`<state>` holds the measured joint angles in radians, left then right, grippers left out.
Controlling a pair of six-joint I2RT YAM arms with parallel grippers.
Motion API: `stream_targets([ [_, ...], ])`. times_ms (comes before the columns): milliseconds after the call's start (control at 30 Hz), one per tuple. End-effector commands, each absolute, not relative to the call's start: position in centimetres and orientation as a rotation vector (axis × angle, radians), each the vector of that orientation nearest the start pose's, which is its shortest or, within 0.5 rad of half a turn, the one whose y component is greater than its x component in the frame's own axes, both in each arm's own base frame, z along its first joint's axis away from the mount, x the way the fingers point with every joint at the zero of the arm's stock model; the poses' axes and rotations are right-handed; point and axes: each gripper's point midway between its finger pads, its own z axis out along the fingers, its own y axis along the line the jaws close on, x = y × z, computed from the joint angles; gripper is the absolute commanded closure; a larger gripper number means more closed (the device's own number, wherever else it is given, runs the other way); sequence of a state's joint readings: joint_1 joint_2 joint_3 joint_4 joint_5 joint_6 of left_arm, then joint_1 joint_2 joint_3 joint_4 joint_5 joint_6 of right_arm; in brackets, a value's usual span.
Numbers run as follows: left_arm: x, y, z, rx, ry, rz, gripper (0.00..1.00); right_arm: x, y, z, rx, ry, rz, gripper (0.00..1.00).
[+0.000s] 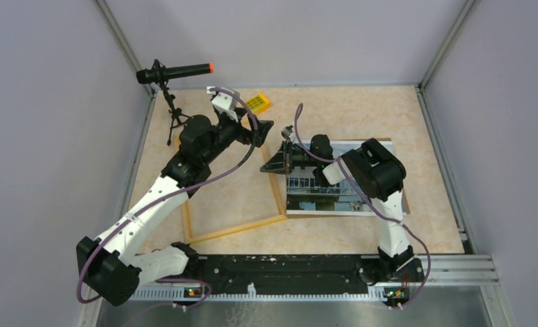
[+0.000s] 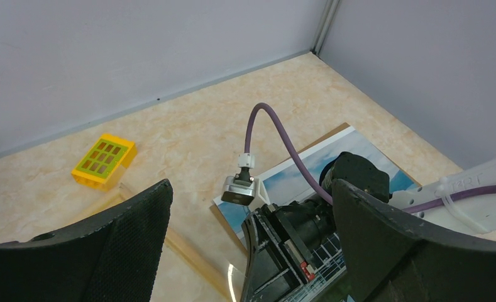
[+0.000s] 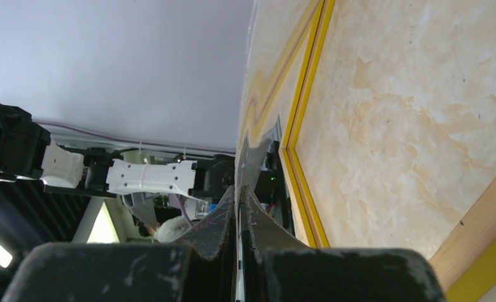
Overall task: Put the photo into the frame
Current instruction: Place the photo frame item in the photo frame.
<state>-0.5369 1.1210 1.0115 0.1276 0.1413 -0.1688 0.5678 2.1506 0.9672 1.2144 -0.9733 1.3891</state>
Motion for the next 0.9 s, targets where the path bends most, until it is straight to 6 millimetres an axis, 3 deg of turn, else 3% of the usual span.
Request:
stream_targets([
  [0, 32.7, -23.2, 36.9, 0.397, 1.477, -0.670, 0.01, 28.8, 39.7, 14.8, -0.288, 1.993, 2.175, 1.00],
  [433, 32.7, -23.3, 36.7, 0.400, 1.481, -0.674, 0.01, 28.7, 41.0, 14.2, -0.414, 1.940, 2.169, 1.00],
  [867, 32.7, -23.4, 36.6, 0.403, 1.484, -0.682, 0.01, 27.7, 40.1, 14.9, -0.469, 1.908, 2.074, 1.00],
])
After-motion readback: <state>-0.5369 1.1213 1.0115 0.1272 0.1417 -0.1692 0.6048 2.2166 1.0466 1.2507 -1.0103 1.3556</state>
